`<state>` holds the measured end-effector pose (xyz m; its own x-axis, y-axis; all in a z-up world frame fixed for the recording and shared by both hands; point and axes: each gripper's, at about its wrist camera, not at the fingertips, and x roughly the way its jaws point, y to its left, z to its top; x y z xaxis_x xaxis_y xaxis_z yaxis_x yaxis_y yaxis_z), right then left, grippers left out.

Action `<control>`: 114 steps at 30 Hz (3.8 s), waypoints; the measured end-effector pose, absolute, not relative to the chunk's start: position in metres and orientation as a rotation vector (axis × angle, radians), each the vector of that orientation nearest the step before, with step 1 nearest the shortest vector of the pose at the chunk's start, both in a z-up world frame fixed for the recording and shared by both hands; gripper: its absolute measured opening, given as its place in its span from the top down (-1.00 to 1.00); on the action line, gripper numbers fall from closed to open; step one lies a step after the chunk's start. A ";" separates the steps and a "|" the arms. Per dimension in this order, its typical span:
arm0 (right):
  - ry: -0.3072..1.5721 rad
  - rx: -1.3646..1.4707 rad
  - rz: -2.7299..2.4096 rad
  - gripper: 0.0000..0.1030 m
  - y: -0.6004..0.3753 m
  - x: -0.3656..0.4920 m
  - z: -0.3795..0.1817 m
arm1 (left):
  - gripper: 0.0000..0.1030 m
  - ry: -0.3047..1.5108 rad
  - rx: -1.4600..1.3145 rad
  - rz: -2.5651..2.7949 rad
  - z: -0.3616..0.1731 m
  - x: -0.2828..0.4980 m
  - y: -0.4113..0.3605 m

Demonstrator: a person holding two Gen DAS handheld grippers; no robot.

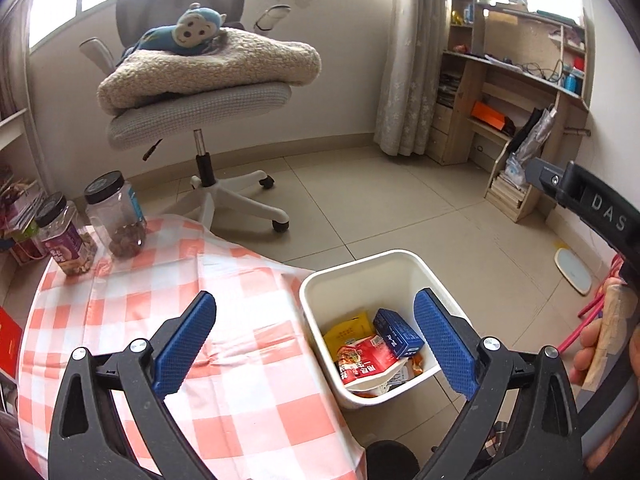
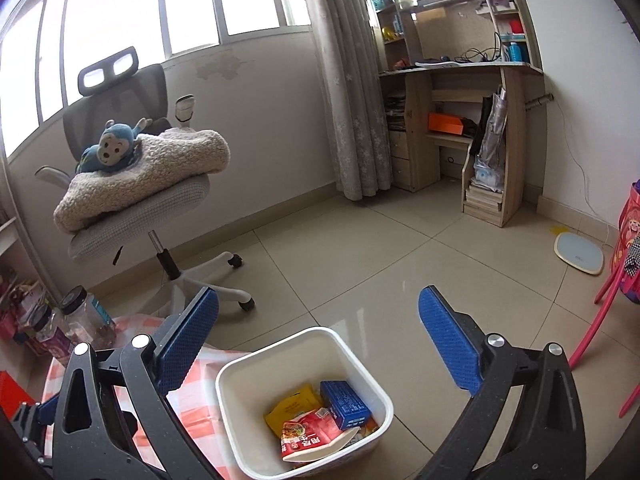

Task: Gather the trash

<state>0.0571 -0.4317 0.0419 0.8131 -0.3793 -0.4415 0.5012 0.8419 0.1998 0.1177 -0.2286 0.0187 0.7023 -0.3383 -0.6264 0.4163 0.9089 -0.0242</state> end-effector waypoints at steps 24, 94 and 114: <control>0.463 0.130 -0.188 -0.87 -0.255 0.050 0.008 | -0.87 0.595 -0.039 -0.183 0.002 0.082 -0.036; 0.475 0.057 -0.126 -0.87 -0.222 0.049 -0.009 | -0.87 0.614 -0.069 -0.089 -0.006 0.082 -0.019; 0.500 0.065 -0.122 -0.87 -0.222 0.051 -0.013 | -0.83 0.583 -0.034 -0.132 -0.004 0.081 -0.023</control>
<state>0.0507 -0.2217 -0.0133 0.8705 -0.1008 -0.4817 0.1328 0.9906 0.0327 0.0809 -0.0229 -0.0043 0.8265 -0.1337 -0.5468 0.1143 0.9910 -0.0695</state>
